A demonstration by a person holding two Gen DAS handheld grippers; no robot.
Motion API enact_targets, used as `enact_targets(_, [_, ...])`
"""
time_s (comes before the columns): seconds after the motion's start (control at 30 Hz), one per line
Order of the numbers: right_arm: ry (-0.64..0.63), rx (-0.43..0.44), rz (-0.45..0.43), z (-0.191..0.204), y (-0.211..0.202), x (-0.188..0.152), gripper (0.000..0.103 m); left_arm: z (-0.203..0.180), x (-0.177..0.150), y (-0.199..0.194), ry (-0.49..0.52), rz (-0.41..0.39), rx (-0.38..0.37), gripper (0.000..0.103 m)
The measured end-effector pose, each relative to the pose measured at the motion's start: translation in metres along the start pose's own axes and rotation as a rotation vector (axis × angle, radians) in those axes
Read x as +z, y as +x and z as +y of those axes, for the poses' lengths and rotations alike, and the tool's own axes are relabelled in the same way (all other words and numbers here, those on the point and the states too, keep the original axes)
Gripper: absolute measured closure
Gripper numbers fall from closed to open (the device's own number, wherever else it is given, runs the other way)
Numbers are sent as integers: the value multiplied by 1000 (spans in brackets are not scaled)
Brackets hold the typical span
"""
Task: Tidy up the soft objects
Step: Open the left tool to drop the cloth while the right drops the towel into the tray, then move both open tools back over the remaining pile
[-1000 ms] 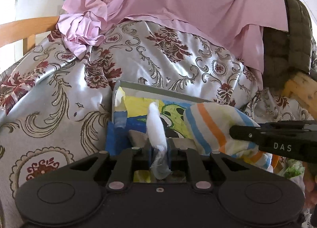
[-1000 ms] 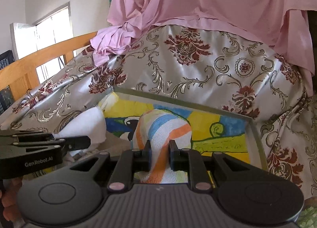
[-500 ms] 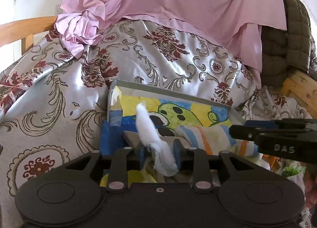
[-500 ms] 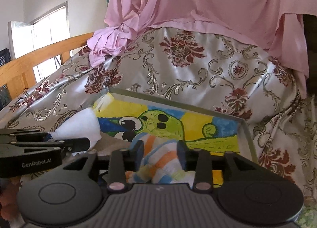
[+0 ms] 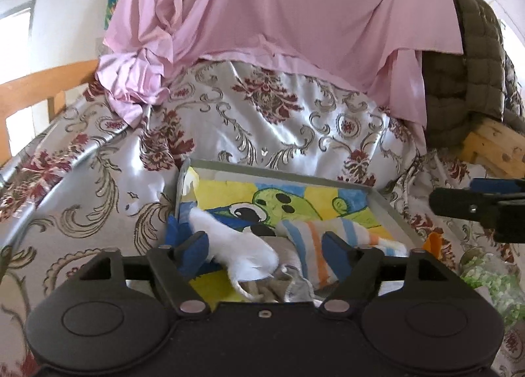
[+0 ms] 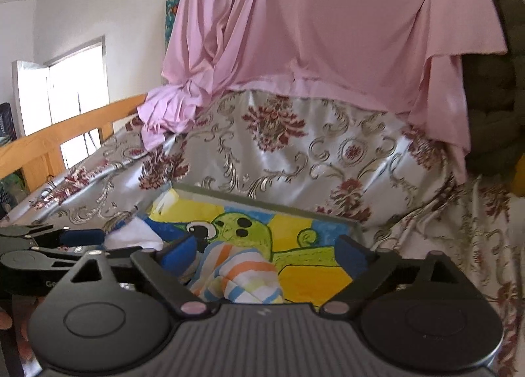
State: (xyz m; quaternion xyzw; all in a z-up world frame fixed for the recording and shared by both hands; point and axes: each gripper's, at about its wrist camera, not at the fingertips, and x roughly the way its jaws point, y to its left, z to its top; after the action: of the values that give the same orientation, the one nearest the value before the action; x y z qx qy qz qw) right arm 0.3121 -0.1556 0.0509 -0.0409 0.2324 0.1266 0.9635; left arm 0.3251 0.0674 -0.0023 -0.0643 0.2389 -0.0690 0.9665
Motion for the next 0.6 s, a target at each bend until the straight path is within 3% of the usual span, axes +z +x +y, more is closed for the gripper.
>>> enact_targets(0.27, [3, -15, -86, -2, -61, 2, 0, -21, 0, -62, -58, -119, -10, 10])
enact_targets(0.6, [7, -4, -147, 0, -134, -20, 0, -50, -6, -142, -68, -218, 44, 4])
